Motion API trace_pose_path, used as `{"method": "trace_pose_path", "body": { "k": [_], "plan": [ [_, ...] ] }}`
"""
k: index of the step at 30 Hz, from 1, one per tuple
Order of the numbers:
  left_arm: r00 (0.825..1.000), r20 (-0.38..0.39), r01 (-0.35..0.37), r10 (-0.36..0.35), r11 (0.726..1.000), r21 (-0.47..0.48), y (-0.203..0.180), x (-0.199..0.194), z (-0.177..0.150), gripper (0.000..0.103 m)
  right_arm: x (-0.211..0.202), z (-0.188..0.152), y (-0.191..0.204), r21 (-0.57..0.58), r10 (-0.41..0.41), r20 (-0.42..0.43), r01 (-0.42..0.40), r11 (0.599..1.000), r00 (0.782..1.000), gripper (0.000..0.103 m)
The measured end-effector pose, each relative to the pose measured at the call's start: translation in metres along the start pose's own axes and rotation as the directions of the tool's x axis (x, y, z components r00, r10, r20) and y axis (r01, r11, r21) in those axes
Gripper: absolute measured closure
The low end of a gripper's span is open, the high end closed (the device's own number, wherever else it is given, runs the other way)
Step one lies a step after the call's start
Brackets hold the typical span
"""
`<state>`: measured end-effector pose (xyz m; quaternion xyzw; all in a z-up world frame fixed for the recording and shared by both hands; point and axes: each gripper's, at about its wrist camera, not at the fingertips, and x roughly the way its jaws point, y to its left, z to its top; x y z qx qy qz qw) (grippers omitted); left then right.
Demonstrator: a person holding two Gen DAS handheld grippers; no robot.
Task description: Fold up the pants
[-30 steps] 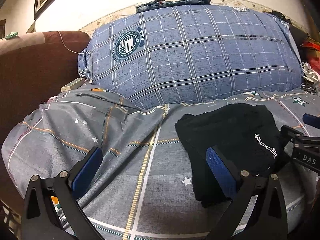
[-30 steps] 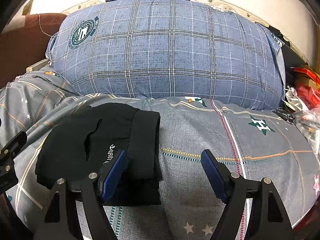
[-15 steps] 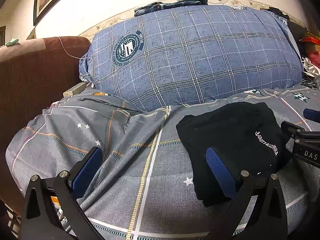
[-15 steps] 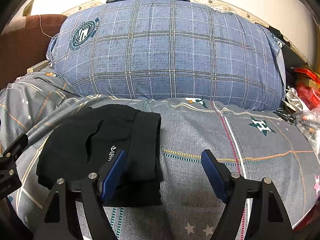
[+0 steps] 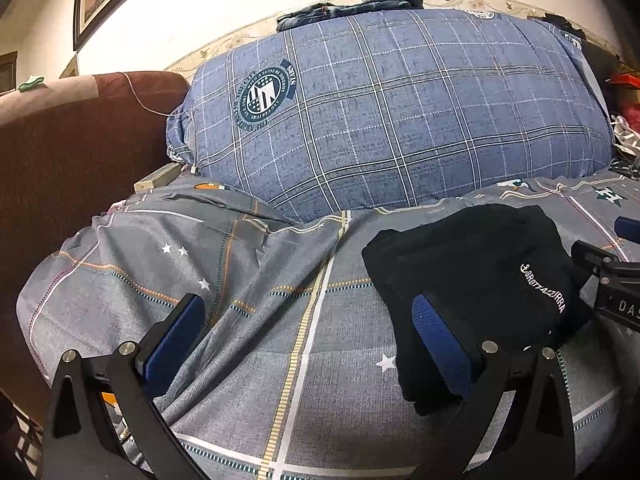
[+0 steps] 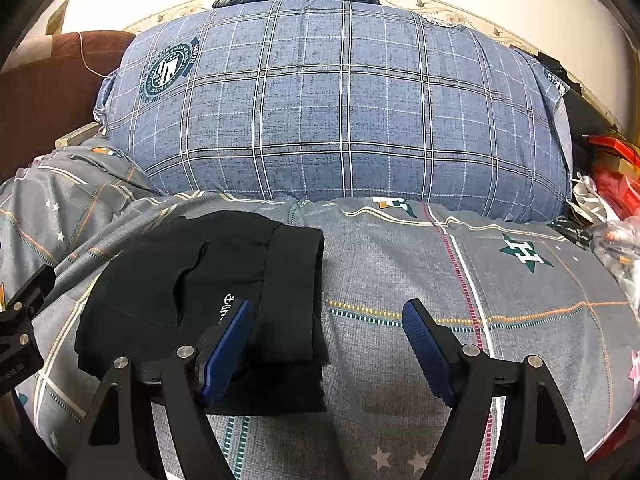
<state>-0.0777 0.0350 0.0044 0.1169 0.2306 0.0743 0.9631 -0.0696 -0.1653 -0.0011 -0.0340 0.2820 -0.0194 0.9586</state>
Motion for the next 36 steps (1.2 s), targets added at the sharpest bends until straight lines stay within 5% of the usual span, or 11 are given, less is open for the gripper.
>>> {"method": "trace_pose_path", "body": {
  "k": [36],
  "plan": [
    [1.0,0.013,0.025,-0.024,1.0,-0.018,0.0001,-0.0052,0.0007,0.0,-0.0048,0.002,0.0012,0.001,0.006,0.019,-0.006,1.0,1.0,0.023]
  ]
}}
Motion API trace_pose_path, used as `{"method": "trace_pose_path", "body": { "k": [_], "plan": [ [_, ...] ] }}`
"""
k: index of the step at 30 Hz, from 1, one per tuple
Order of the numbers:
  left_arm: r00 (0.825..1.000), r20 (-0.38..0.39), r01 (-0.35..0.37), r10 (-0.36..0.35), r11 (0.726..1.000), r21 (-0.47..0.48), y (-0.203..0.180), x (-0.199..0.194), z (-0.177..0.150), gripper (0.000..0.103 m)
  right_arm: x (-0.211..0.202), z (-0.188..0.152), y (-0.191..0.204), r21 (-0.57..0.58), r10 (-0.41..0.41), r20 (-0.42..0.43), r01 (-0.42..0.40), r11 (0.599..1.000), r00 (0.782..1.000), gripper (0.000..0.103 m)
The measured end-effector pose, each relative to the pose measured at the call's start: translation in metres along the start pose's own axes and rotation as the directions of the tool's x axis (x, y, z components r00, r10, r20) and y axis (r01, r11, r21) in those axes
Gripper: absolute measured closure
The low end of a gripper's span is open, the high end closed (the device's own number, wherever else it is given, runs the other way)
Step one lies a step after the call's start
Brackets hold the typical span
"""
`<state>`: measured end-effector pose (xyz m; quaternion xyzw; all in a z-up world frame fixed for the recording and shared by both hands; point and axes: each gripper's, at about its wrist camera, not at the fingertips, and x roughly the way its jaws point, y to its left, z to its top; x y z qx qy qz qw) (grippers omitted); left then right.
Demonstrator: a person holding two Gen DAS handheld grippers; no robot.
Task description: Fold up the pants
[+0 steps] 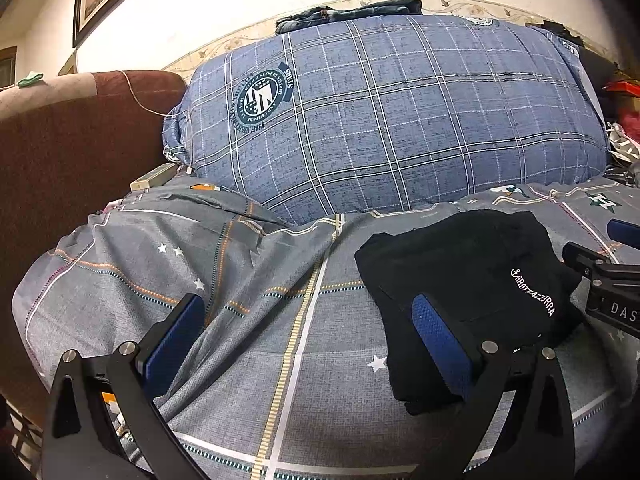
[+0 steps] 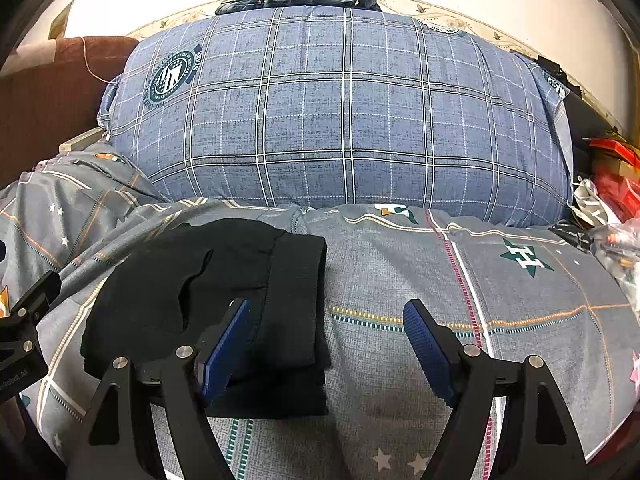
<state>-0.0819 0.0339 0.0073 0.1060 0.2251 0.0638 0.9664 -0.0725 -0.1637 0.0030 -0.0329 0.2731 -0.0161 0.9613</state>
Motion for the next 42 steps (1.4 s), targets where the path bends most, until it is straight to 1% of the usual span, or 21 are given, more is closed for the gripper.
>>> {"method": "trace_pose_path", "body": {
  "k": [25,42],
  "plan": [
    [1.0,-0.009,0.013,-0.013,1.0,0.003,-0.001,0.001,0.0,0.0,-0.004,-0.002,0.01,-0.028,0.018,0.021,-0.017,0.999,1.0,0.023],
    [0.998,-0.068,0.018,-0.017,1.0,0.008,-0.003,0.011,-0.005,0.0,0.004,-0.006,0.015,-0.051,0.02,-0.02,-0.021,0.998,1.0,0.023]
  ]
}}
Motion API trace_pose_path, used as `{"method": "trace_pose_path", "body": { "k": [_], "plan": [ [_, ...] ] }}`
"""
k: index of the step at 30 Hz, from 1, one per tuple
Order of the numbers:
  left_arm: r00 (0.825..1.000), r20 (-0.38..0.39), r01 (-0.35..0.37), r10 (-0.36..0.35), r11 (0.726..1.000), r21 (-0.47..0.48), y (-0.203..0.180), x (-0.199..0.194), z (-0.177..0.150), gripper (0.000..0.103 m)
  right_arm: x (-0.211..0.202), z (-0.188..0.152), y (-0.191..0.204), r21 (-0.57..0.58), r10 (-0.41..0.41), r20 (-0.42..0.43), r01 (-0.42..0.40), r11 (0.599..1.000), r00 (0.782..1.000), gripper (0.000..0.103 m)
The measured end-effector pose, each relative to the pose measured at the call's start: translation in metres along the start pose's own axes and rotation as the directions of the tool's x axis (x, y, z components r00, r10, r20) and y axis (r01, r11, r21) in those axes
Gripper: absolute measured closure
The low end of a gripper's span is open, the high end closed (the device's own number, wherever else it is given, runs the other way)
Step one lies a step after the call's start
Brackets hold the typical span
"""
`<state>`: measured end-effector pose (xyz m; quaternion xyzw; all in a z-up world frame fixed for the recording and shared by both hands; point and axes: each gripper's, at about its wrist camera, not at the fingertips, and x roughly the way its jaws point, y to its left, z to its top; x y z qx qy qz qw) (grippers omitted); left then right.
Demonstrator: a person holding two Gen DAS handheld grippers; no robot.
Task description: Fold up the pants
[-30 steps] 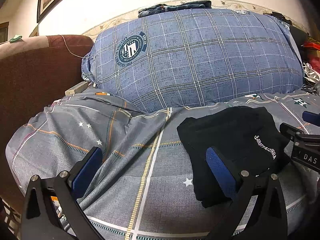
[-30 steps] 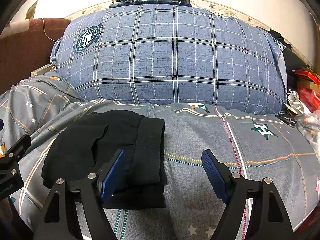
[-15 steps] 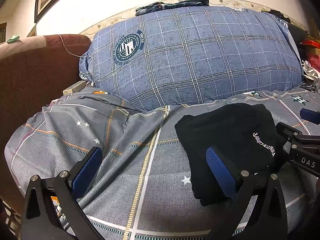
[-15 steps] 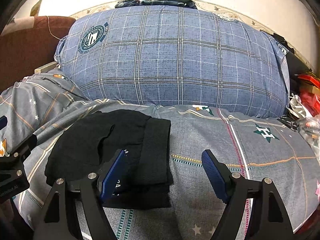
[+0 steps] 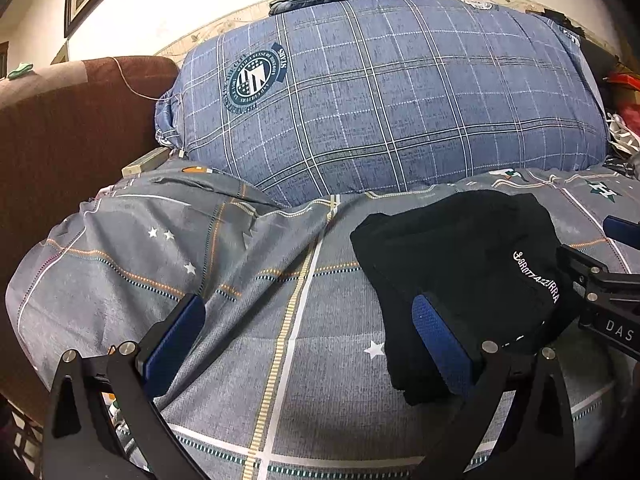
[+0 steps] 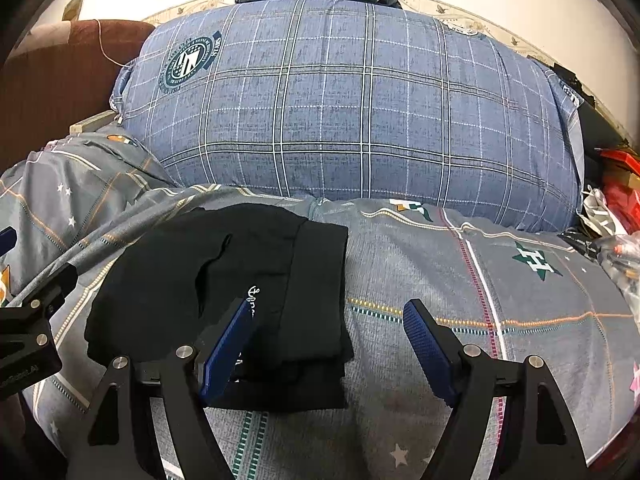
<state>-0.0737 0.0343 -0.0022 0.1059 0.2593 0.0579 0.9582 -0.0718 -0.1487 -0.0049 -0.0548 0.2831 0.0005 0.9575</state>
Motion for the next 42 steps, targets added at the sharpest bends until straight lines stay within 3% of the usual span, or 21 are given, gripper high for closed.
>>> {"method": "trace_pose_path", "body": {
  "k": [42],
  "plan": [
    [0.998,-0.034,0.045,-0.045,0.999,-0.007,-0.0029,-0.0006,-0.0015,0.0,-0.004,-0.0002,0.0002,0.003,0.005,0.017,-0.005,1.0,1.0,0.023]
  ]
}}
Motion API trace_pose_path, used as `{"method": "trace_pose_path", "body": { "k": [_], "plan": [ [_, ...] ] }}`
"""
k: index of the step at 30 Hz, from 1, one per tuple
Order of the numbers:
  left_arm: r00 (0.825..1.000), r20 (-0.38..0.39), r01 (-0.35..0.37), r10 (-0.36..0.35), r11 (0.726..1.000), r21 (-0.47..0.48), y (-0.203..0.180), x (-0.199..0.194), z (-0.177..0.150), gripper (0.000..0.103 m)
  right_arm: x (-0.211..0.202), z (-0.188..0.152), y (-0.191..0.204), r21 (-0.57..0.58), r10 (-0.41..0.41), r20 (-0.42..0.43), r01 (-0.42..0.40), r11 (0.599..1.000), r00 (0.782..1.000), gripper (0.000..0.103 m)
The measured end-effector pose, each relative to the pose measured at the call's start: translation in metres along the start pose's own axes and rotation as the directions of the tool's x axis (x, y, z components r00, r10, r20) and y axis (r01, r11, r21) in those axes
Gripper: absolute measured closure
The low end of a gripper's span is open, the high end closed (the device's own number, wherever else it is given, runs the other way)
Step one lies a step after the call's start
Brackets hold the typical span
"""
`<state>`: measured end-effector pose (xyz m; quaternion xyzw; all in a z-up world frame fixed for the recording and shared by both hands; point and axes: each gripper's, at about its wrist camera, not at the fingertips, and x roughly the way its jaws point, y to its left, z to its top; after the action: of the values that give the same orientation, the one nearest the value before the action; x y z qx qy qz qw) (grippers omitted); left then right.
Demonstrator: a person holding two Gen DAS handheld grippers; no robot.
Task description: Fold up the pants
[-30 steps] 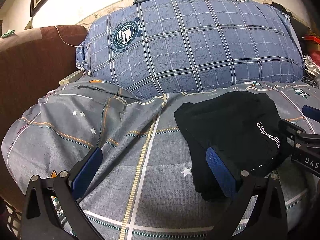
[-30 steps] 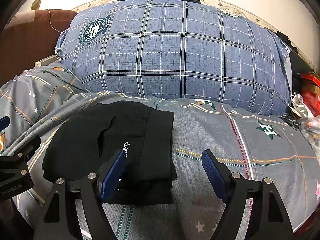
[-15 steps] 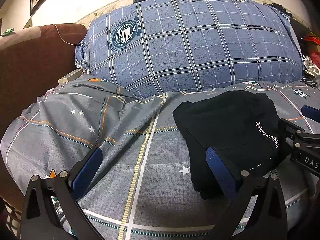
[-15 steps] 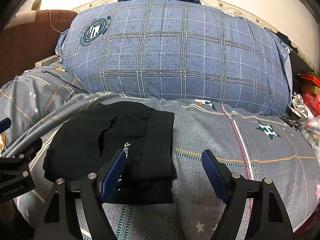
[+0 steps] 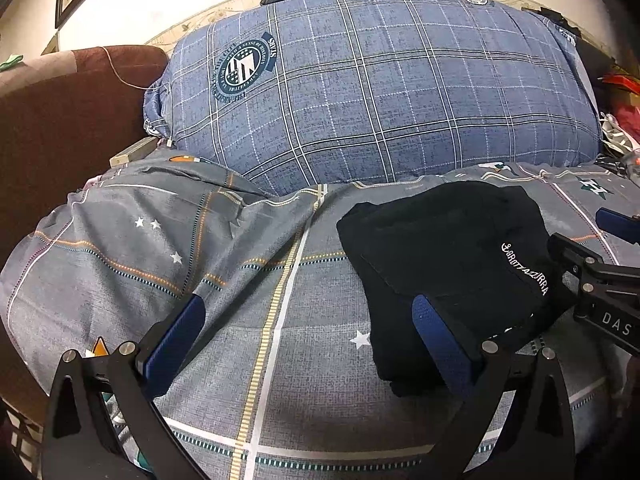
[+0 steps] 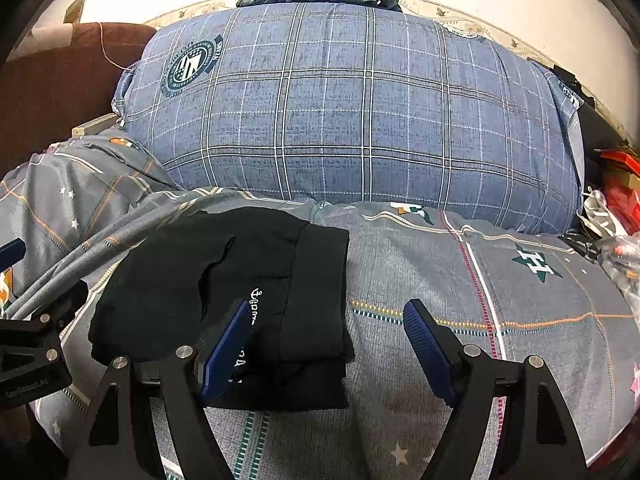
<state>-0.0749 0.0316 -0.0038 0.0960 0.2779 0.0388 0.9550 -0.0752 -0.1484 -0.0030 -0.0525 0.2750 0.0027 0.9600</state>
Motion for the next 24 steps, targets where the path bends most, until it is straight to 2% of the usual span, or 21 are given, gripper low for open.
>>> {"method": "trace_pose_path", "body": {
  "k": [6,11,24],
  "plan": [
    [1.0,0.021,-0.022,0.022,1.0,-0.016,0.004,-0.0026,0.0026,0.0,-0.0004,0.0,0.0012,0.0,-0.004,0.002,0.004,1.0,1.0,0.023],
    [1.0,-0.004,-0.022,0.022,0.999,-0.033,0.0083,0.0032,0.002,0.0,0.0031,-0.001,0.0039,-0.009,-0.005,-0.015,0.005,1.0,1.0,0.023],
    [1.0,-0.01,-0.018,0.017,0.999,-0.027,0.0068,0.0037,0.0008,0.0,0.0029,-0.0019,0.004,-0.007,-0.004,-0.014,0.003,1.0,1.0,0.023]
  ]
}}
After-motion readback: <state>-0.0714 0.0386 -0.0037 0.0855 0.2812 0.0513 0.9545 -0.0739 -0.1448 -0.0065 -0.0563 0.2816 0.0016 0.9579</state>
